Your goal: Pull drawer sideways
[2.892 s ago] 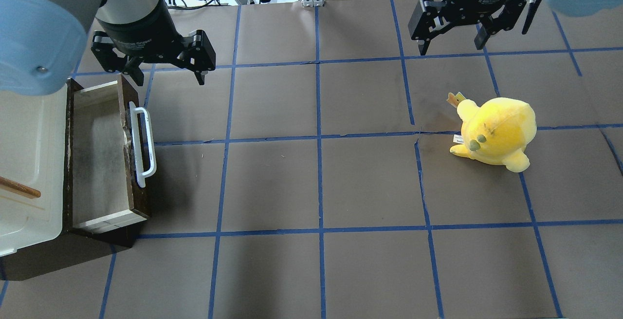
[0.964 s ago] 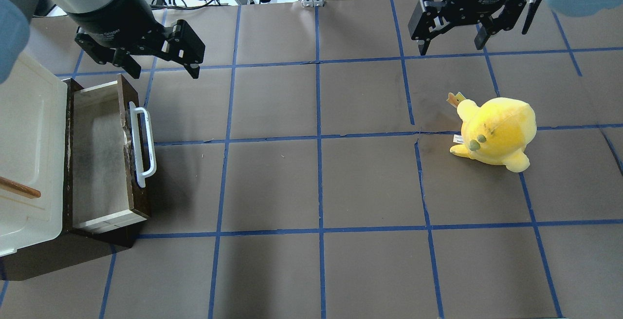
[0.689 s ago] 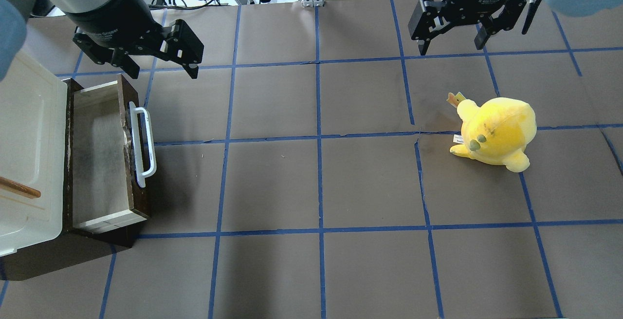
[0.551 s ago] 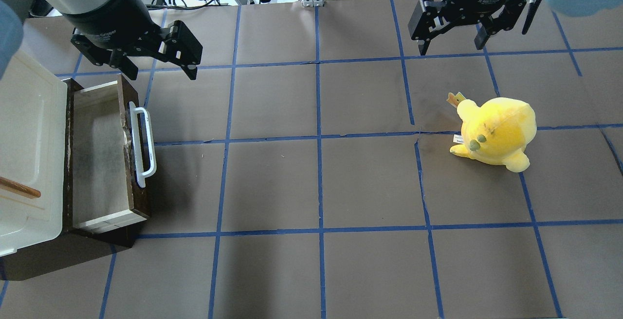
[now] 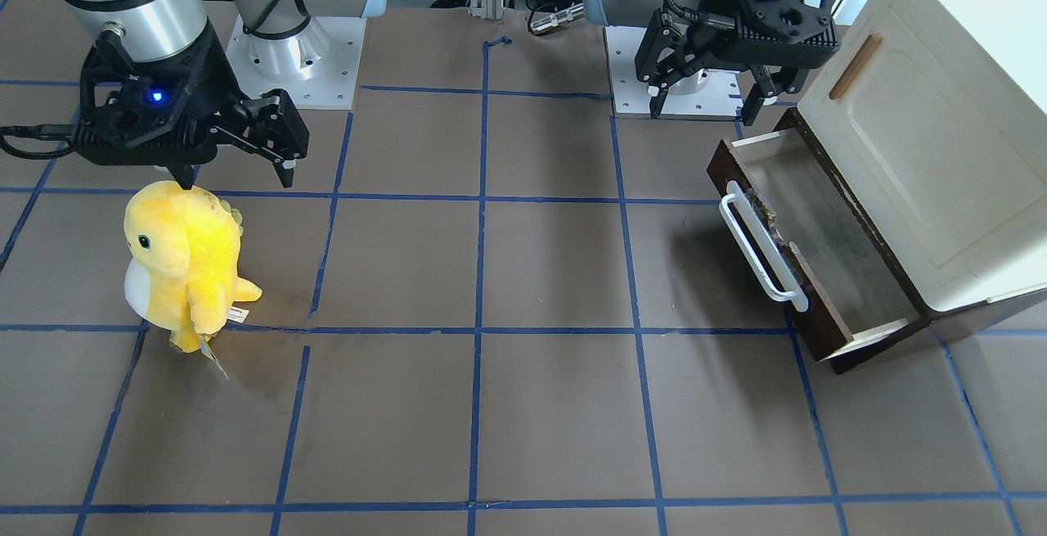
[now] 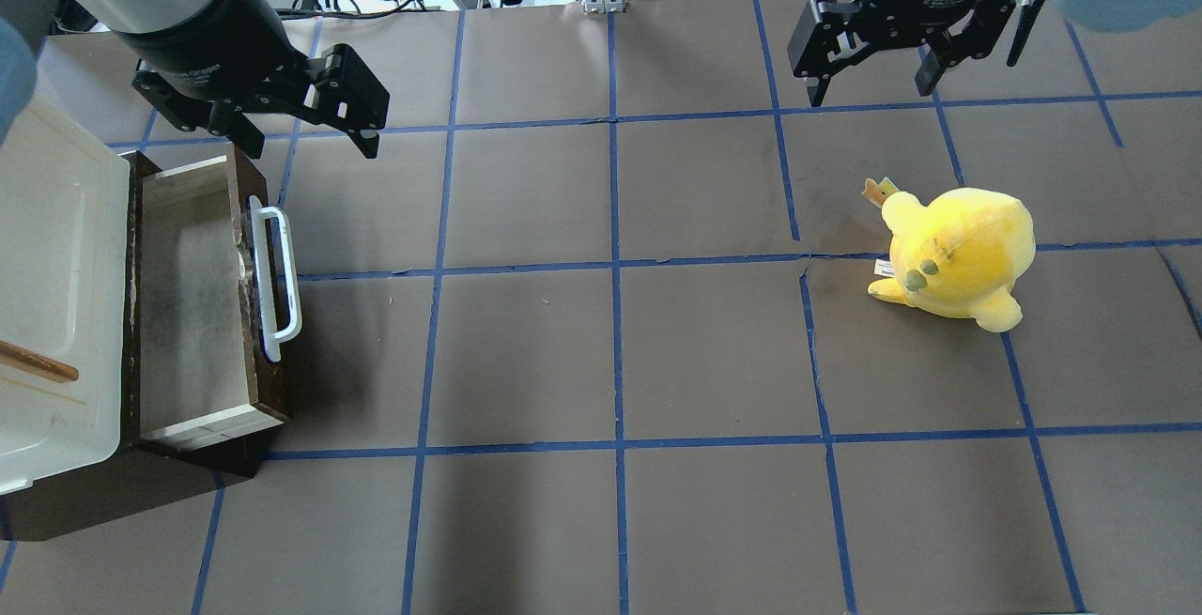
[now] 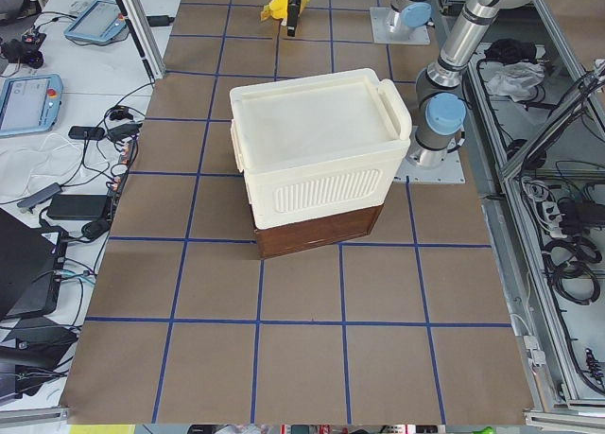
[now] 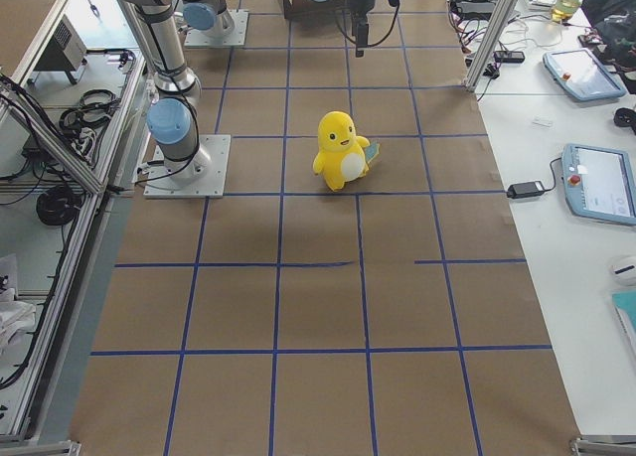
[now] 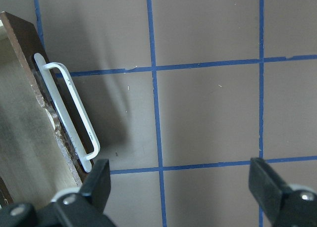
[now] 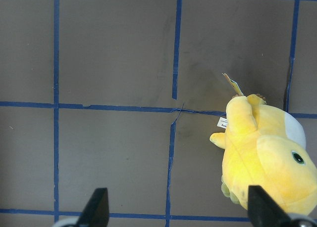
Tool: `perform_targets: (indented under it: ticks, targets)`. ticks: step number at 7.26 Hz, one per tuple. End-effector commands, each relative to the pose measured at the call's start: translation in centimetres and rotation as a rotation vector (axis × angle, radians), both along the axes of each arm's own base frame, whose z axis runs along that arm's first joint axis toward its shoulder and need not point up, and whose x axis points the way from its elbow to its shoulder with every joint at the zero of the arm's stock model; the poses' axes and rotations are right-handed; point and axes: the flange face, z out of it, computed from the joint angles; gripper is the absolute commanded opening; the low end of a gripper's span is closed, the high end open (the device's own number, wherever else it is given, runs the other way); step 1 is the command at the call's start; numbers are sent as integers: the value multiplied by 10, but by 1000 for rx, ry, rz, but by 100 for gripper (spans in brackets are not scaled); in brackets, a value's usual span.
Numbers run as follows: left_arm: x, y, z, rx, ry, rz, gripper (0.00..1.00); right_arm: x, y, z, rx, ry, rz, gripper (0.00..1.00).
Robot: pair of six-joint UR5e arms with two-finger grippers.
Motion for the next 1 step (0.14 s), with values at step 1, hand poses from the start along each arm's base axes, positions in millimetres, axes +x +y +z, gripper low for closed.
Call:
perform_targets:
  ticks: [1]
  targets:
    - [0,-2,-2,3,1,0,100,0,0,0,0,0,0,100]
